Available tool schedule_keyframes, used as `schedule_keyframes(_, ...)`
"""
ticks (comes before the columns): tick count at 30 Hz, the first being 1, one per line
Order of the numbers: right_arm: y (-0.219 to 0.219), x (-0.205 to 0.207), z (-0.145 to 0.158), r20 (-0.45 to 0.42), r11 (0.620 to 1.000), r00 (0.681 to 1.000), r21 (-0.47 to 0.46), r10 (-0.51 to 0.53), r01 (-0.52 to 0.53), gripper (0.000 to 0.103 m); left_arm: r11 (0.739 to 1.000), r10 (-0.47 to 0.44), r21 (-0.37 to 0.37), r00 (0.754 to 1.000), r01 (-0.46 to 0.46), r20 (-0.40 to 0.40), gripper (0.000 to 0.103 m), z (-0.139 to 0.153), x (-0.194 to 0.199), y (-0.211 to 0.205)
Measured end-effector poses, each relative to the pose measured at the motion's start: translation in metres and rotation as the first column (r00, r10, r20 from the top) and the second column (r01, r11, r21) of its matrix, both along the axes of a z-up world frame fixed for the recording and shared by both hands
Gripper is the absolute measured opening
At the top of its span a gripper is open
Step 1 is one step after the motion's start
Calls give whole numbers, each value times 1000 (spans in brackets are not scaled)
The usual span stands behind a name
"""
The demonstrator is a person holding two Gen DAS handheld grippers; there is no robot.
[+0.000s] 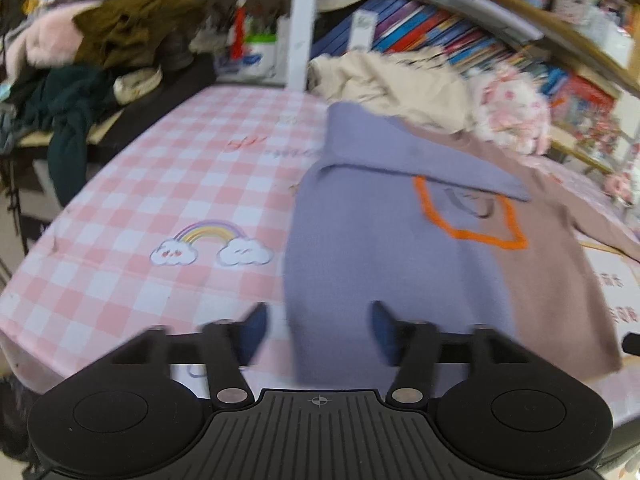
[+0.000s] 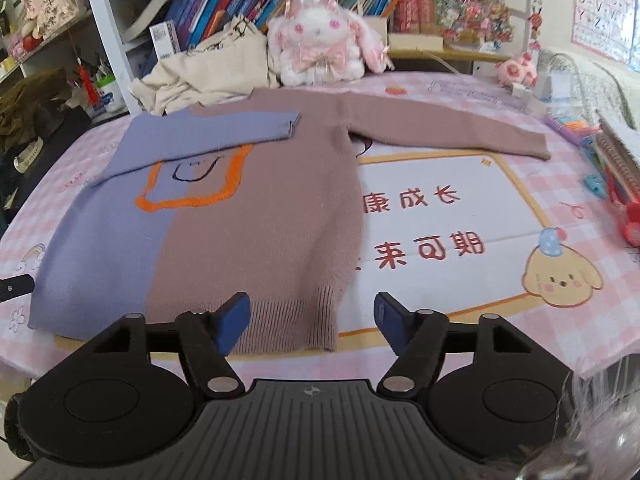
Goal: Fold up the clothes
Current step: 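Move the right gripper to the pink sleeve cuff and grasp it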
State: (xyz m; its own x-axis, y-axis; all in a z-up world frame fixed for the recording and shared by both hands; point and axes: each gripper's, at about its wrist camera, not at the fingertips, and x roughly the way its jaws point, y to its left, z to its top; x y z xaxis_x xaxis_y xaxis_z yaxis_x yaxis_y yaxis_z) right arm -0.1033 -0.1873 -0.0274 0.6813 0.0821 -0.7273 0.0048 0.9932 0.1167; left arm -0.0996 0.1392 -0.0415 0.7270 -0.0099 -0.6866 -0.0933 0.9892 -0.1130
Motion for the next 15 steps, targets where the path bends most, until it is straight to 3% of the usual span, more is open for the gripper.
schedule_keyframes(2,1,-8,3,12,1000,1000,-12,-7,7,78,999,-32,7,999,32,15,85,3,-7,-12)
schedule_keyframes(6,-1,-20,4,7,998,999,-42,-36,37,89,990,-128,58,992,127,9,90,-1,-13,-37)
schedule_keyframes(9,-5,-28,1,-7,996,998,-62,-59,58,92,978,-188,92,982,189,-13,90,-6,-14,-52)
schedule_keyframes(15,-15,-38,-2,-27,991,995,-90,-97,95,93,961,-262,92,965,261,1,90,-6,-14,-73)
